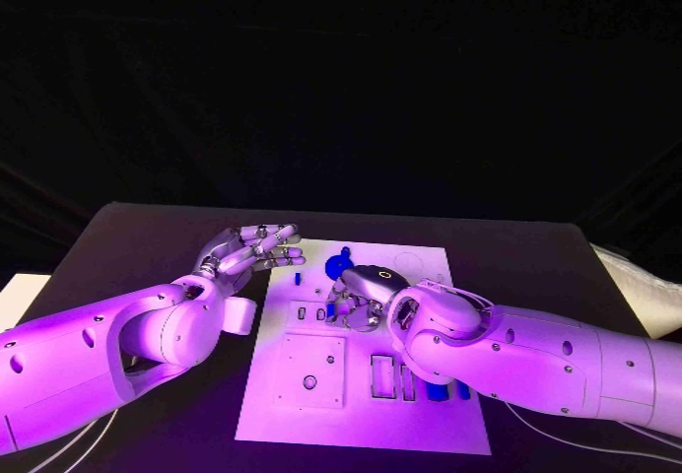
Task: Assemble the parts on the task board
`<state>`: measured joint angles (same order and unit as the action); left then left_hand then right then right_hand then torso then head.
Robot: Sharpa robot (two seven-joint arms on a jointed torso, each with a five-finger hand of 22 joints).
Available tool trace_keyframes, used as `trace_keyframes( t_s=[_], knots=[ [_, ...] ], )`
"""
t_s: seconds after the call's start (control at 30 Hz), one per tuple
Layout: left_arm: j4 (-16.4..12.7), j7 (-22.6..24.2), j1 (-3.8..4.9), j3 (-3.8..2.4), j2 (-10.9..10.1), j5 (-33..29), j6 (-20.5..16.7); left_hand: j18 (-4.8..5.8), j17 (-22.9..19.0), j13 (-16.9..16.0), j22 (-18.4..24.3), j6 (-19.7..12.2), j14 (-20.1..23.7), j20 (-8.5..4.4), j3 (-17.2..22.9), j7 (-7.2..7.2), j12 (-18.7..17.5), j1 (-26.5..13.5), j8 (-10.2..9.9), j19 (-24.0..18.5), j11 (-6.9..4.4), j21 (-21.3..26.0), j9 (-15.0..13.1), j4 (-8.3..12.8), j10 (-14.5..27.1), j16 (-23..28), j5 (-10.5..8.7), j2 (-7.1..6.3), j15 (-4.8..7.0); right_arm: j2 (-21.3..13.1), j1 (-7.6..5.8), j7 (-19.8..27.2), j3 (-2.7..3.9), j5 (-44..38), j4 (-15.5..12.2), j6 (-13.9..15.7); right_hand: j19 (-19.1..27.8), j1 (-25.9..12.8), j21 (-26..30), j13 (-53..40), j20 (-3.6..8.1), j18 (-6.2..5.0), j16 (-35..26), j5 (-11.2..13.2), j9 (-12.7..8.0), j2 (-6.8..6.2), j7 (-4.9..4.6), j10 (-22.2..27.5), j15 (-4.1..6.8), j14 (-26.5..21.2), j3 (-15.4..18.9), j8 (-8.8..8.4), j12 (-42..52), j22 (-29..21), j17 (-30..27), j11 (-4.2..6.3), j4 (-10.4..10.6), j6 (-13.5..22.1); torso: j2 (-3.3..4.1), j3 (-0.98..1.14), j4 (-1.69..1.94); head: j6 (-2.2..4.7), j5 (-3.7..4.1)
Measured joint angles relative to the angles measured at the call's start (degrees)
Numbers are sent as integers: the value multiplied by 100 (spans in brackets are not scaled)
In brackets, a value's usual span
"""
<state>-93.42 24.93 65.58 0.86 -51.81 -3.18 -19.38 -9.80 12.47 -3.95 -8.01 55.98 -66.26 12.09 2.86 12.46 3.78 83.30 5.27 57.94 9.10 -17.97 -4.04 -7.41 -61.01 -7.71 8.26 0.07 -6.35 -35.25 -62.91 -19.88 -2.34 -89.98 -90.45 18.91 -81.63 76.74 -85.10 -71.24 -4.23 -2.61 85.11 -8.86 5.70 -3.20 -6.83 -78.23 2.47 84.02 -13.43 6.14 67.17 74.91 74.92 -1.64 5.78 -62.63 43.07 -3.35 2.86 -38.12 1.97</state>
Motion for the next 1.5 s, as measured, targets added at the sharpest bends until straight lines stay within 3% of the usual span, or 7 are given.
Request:
trace_keyframes(
  t_s=[0.17, 0.5, 0.63, 0.77, 1.0, 1.2, 1.5],
  knots=[
    [-1, -4, 0, 0, 0, 0, 3, 0, 12, 0, 4, 0, 0, 0, 0, 0, 0, 0, 0, 0, 0, 0, 0, 0, 0, 0, 0, 0, 0, 2, 2, 2, 2, -7, 7, 0, 20, 36, 0, -4, -20, 0, 0, -2, -34, -92, -19, 17, 0, 0, 24, -52, 0, 0, 0, -17, -24, 69, -1, 0, 0, -4, -12],
    [1, -13, 0, 0, 0, -1, 12, 0, 11, 0, 4, 0, 0, 0, 0, 0, 0, 0, 0, 0, 0, 0, 0, 0, 0, 0, 0, 0, 0, 2, 7, 15, 2, -40, 15, 4, 21, 49, 22, 16, -21, 0, -34, -2, -38, -105, -40, 38, -42, -1, 25, -66, -28, -1, -1, -38, -25, 91, -2, 0, -1, -14, -14],
    [2, -17, -1, 0, 0, -1, 15, 0, 11, 0, 4, 0, 0, 0, 0, 0, 0, 0, 0, 0, 0, 0, 0, 0, 0, 0, 0, 0, 0, 2, 10, 25, 0, -44, 15, 6, 52, 30, 45, 77, -52, 0, -34, -1, -53, -170, -71, 89, -42, 0, 64, -137, -119, -1, -1, -89, -30, 183, -1, 1, -2, -15, -11],
    [5, -21, -2, 1, 1, -1, 16, 0, 11, 0, 3, 0, 0, 0, 0, 0, 0, 0, 0, 0, 0, 0, 0, 0, 0, 0, 0, 0, 0, 2, 21, 32, -10, -47, 15, 13, 92, -164, 45, 247, -93, 0, -60, -2, -138, -363, -138, 228, -119, 7, 285, -245, -334, 4, -1, -165, 79, 514, -1, 2, -2, -15, -10],
    [8, -23, -3, 1, 3, -1, 16, 1, 10, 0, 3, 0, 0, 0, 0, 0, 0, 0, 0, 0, 0, 0, 0, 0, 0, 0, 0, 0, 0, 1, 33, 35, -20, -48, 3, 60, 112, -230, 68, 346, -113, 0, -66, -1, -155, -429, -190, 284, -156, 10, 628, -215, -424, 3, -1, -220, 233, 732, 2, 3, -4, -15, -5],
    [17, -24, -5, 1, 6, -2, 16, 0, 16, 0, 3, 0, 0, 0, 10, 0, 0, 0, 0, 0, 20, 0, 0, 10, 20, 0, 0, 0, 0, -45, 84, 17, -39, -51, -89, 238, 163, -101, 104, 579, -164, 0, -101, -401, -227, -510, -273, 512, -197, 10, 1043, -223, -688, 3, 3, -260, 384, 940, 4, 3, -4, -7, 5],
    [47, -27, -17, 9, 11, -2, 16, 0, 16, 0, 3, 0, 0, 0, 16, 0, 0, 0, 0, 0, 20, 0, 0, 16, 20, 0, 0, 0, 0, -200, 107, 20, 3, -70, -331, 713, 162, 18, 104, 588, -164, 0, -125, -413, -179, -435, -282, 511, -196, 10, 1146, -229, -688, 2, 2, -261, 451, 948, 4, 10, -2, 4, 2]
  ],
)
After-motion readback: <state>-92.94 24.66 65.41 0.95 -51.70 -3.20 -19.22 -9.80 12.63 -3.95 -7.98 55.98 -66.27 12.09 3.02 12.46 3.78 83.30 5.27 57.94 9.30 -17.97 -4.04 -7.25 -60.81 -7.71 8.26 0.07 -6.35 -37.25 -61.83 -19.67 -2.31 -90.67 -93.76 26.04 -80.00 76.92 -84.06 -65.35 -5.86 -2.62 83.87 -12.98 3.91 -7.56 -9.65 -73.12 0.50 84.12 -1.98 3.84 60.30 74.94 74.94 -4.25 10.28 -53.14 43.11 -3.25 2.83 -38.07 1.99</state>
